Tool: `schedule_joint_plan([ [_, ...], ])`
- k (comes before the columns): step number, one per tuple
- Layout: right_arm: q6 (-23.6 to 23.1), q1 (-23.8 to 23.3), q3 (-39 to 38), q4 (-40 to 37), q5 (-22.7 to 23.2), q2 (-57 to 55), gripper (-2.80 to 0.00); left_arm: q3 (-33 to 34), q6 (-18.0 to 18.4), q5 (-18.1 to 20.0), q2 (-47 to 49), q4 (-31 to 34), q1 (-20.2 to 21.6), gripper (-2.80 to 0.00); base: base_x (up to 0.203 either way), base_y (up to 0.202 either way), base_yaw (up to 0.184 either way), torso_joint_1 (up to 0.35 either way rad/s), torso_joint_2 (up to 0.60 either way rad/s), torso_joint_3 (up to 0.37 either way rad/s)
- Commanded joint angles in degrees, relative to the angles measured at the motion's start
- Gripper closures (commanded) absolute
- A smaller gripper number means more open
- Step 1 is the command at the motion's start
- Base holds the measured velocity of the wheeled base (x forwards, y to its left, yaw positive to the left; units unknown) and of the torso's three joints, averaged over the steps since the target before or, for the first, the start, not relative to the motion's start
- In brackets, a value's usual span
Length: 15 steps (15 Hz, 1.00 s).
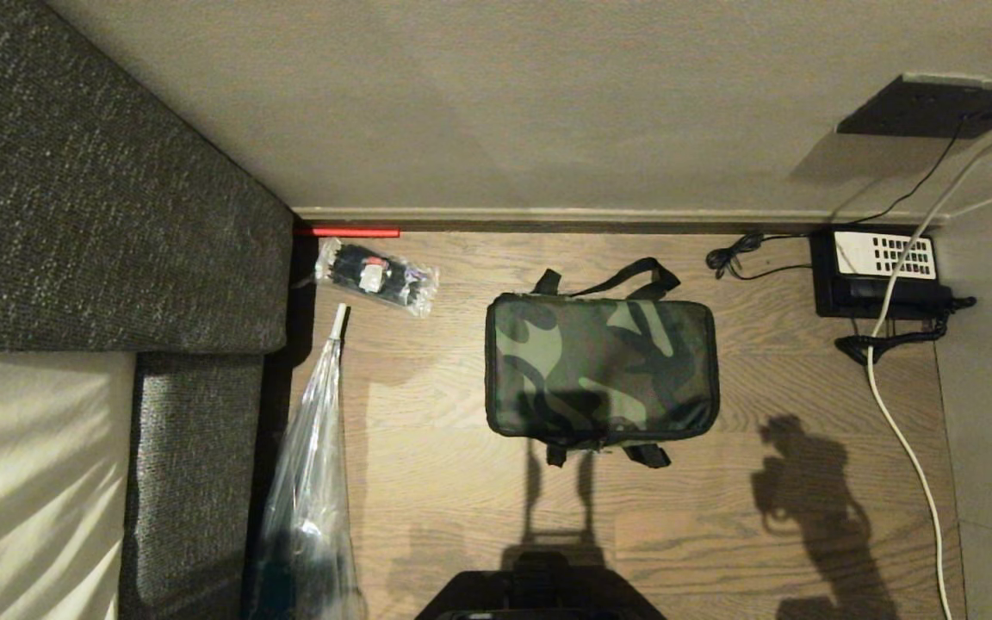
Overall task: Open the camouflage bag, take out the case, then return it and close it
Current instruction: Open the top of the storage box
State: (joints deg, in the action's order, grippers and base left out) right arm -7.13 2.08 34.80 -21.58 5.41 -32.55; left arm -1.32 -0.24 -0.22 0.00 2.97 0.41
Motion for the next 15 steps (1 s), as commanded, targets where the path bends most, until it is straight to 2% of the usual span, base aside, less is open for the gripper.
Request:
schedule_joint_plan([
  [1, -0.08, 0.02, 0.00, -0.13, 0.04, 0.03, 0.00, 0.00, -0.02, -0.04, 0.00, 0.01, 0.02, 0.00, 0.000, 0.000, 0.000, 0.000, 0.00, 0.000],
  [12, -0.07, 0.03, 0.00, -0.12, 0.05, 0.03, 0.00, 0.00, -0.02, -0.04, 0.00, 0.01, 0.02, 0.00, 0.000, 0.000, 0.000, 0.000, 0.00, 0.000],
  [15, 4.76, 4.96, 1.46, 4.68, 2.99, -7.97, 0.00, 0.00, -0.02, -0.13, 0.00, 0.01, 0.02, 0.00, 0.000, 0.000, 0.000, 0.000, 0.00, 0.000],
])
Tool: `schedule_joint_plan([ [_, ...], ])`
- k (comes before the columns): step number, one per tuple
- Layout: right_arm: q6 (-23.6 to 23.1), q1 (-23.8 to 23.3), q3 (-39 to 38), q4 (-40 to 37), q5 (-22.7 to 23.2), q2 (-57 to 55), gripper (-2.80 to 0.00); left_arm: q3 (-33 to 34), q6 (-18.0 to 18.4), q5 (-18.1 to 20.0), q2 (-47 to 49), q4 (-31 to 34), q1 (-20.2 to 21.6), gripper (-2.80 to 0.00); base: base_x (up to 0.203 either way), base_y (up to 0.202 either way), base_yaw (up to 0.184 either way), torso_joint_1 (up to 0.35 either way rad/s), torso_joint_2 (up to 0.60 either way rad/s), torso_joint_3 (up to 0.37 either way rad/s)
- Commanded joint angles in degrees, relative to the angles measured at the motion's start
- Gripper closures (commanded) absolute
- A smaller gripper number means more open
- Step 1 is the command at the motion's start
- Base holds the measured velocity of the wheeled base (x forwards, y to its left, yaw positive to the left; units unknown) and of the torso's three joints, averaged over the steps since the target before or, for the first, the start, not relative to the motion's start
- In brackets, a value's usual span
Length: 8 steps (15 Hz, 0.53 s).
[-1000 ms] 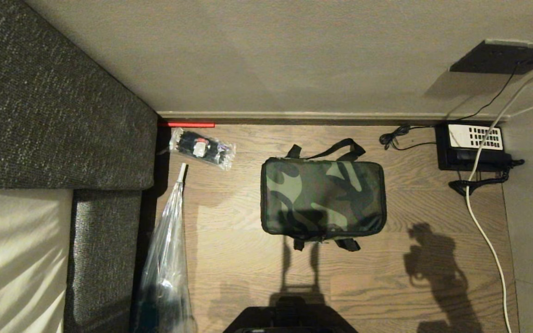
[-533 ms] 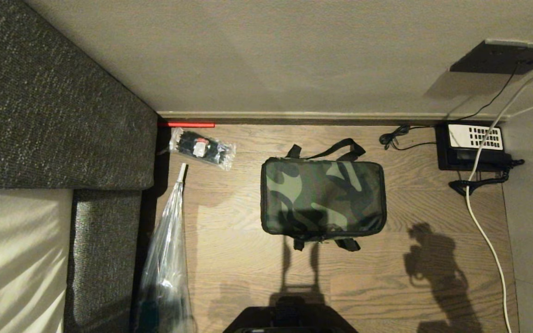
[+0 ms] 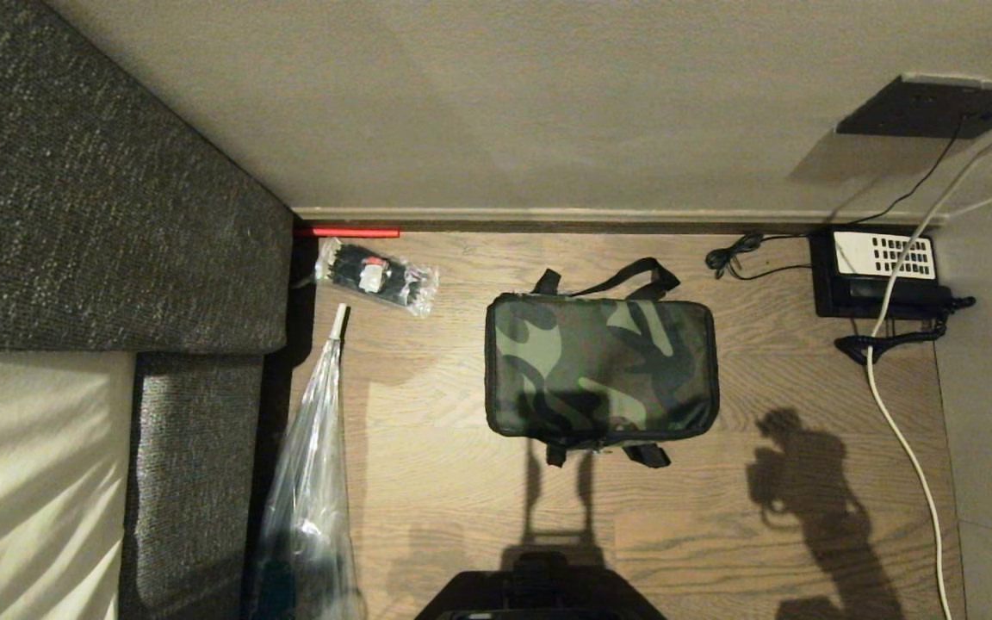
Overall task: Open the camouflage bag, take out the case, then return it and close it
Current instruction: Open the top of the storage box
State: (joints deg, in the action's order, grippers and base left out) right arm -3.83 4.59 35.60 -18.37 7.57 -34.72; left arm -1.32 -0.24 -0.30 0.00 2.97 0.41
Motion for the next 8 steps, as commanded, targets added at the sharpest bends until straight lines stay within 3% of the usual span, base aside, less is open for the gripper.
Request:
schedule_joint_plan([
  [1, 3.24, 4.44, 1.19, 3.25, 1.88, -12.29, 0.00, 0.00, -0.02, -0.05, 0.00, 0.01, 0.02, 0.00, 0.000, 0.000, 0.000, 0.000, 0.00, 0.000],
  [5, 10.02, 11.91, 2.91, 9.78, 5.83, -40.53, 0.00, 0.00, -0.02, -0.05, 0.00, 0.10, 0.02, 0.00, 0.000, 0.000, 0.000, 0.000, 0.00, 0.000],
  [8, 13.77, 15.63, 3.86, 13.36, 8.07, -44.38, 0.00, 0.00, -0.02, -0.05, 0.00, 0.10, 0.02, 0.00, 0.000, 0.000, 0.000, 0.000, 0.00, 0.000],
])
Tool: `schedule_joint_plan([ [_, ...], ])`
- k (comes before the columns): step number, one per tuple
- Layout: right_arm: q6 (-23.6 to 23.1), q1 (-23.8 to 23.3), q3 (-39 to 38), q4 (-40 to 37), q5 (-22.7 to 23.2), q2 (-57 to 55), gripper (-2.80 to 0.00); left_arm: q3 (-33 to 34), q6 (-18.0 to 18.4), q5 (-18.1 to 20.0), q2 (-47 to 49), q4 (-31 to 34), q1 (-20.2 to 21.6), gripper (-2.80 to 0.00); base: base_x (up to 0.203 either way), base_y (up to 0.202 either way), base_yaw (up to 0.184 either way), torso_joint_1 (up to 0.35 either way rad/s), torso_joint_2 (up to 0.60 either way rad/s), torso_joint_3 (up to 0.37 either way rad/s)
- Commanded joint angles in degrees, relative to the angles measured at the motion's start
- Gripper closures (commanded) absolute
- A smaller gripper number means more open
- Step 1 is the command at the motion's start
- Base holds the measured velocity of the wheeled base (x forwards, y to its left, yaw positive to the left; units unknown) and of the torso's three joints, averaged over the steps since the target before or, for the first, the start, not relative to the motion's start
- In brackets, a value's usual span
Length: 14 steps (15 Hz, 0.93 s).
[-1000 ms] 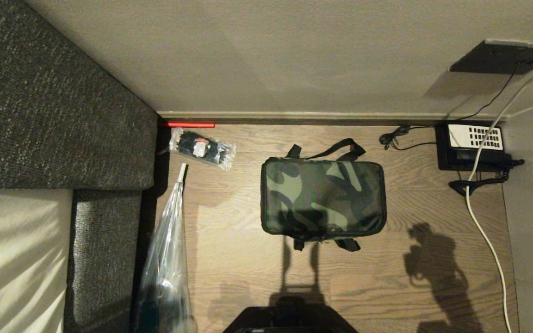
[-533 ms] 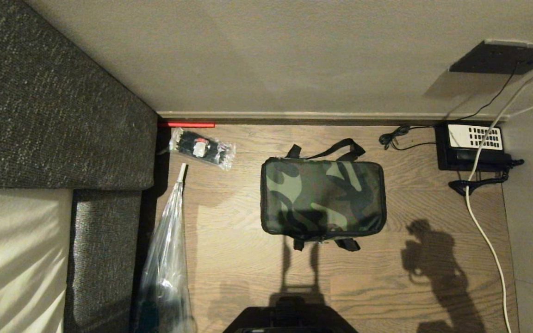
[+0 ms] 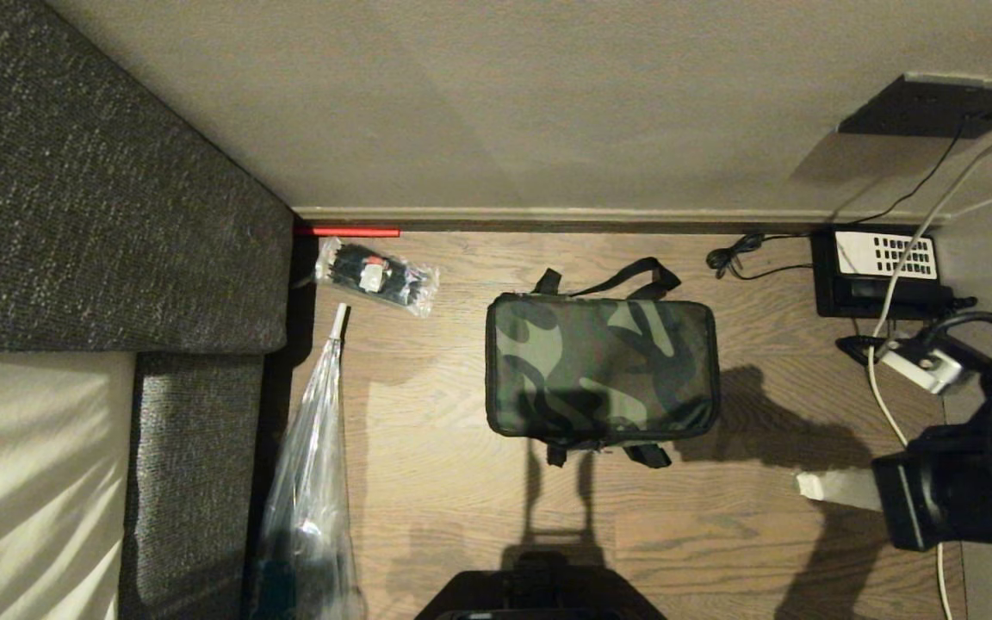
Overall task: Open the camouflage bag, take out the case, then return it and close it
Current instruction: Open the top of the storage box
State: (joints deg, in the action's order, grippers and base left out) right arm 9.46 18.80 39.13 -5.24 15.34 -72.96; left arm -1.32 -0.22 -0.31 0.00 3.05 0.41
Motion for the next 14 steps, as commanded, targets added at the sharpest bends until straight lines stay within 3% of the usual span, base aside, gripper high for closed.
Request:
schedule_joint_plan([
  [1, 0.47, 1.41, 0.33, 0.23, 0.31, -6.14, 0.00, 0.00, -0.04, -0.04, 0.00, 0.03, 0.02, 0.00, 0.000, 0.000, 0.000, 0.000, 0.00, 0.000],
  [8, 0.66, 1.42, 0.42, 0.31, 0.33, -6.22, 0.00, 0.00, -0.04, 0.05, 0.00, -0.06, 0.02, 0.00, 0.000, 0.000, 0.000, 0.000, 0.00, 0.000],
  [10, 3.90, 1.50, 1.30, 0.93, 0.48, -8.34, 0.00, 0.00, -0.04, 0.05, 0.00, -0.06, 0.02, 0.00, 0.000, 0.000, 0.000, 0.000, 0.00, 0.000],
  [14, 3.90, 1.50, 1.30, 0.93, 0.48, -8.34, 0.00, 0.00, -0.04, 0.05, 0.00, -0.06, 0.02, 0.00, 0.000, 0.000, 0.000, 0.000, 0.00, 0.000],
])
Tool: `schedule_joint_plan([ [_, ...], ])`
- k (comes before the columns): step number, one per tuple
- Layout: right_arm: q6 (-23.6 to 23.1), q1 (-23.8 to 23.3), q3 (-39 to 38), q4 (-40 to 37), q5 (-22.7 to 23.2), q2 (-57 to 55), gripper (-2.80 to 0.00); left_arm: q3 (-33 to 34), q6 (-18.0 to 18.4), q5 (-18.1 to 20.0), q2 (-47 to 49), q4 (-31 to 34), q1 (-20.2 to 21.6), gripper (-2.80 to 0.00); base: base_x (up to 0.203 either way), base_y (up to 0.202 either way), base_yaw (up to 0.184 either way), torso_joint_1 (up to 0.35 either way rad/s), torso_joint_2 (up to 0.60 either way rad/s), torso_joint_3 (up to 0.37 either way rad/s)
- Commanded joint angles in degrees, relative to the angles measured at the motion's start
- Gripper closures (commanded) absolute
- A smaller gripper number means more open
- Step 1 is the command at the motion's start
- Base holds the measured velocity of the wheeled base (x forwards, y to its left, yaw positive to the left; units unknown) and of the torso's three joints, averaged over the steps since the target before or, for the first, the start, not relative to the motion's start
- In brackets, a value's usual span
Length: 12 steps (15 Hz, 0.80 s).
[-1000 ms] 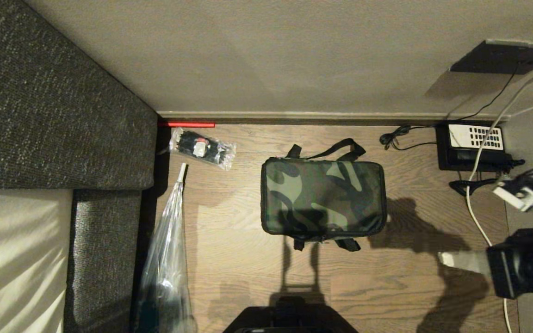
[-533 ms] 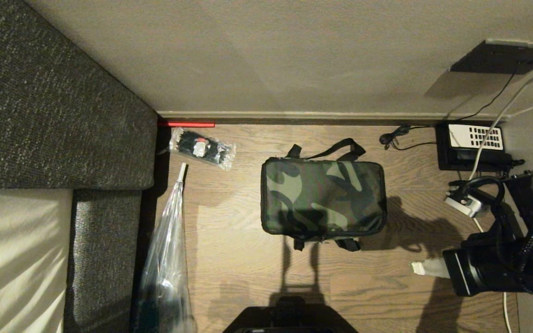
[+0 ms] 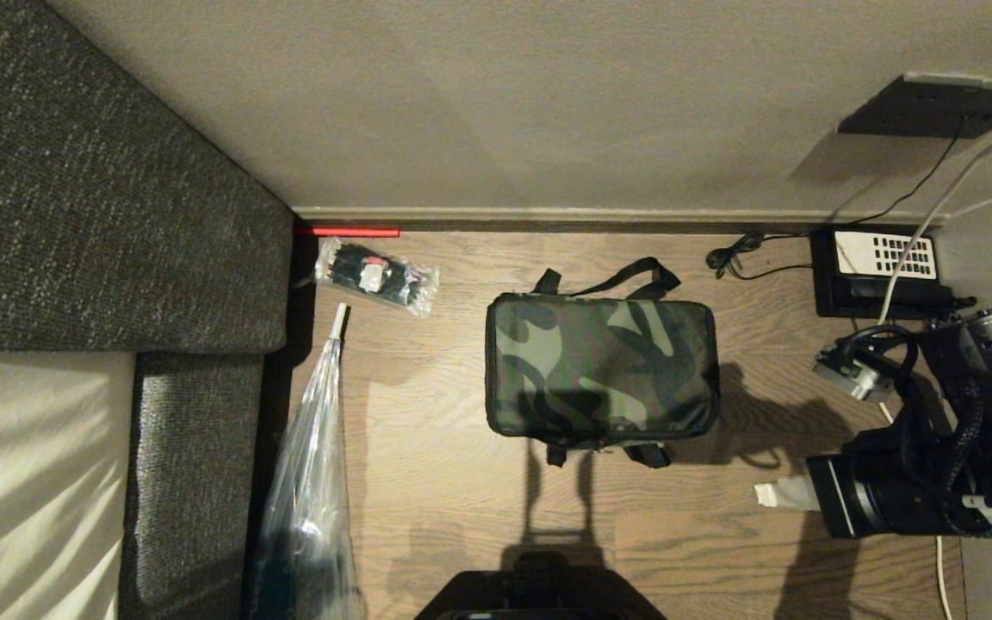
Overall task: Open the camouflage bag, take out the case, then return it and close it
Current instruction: Open the top of the storage box
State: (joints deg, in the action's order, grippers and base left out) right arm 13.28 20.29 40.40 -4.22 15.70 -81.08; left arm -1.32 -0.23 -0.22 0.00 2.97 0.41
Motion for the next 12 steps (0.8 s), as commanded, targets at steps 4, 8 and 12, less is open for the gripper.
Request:
schedule_joint_plan([
  [4, 4.35, 0.40, 3.96, 2.09, -3.40, -7.45, 0.00, 0.00, -0.03, -0.13, 0.00, 0.01, 0.02, 0.00, 0.000, 0.000, 0.000, 0.000, 0.00, 0.000],
  [8, 6.20, 2.76, 4.61, 13.48, -13.31, -17.68, 0.00, 0.00, -0.03, -0.04, 0.00, 0.10, 0.02, 0.00, 0.000, 0.000, 0.000, 0.000, 0.00, 0.000],
  [12, 6.13, 8.92, 2.78, 16.56, -13.52, -18.35, 0.00, 0.00, -0.03, -0.04, 0.00, 0.01, 0.02, 0.00, 0.000, 0.000, 0.000, 0.000, 0.00, 0.000],
])
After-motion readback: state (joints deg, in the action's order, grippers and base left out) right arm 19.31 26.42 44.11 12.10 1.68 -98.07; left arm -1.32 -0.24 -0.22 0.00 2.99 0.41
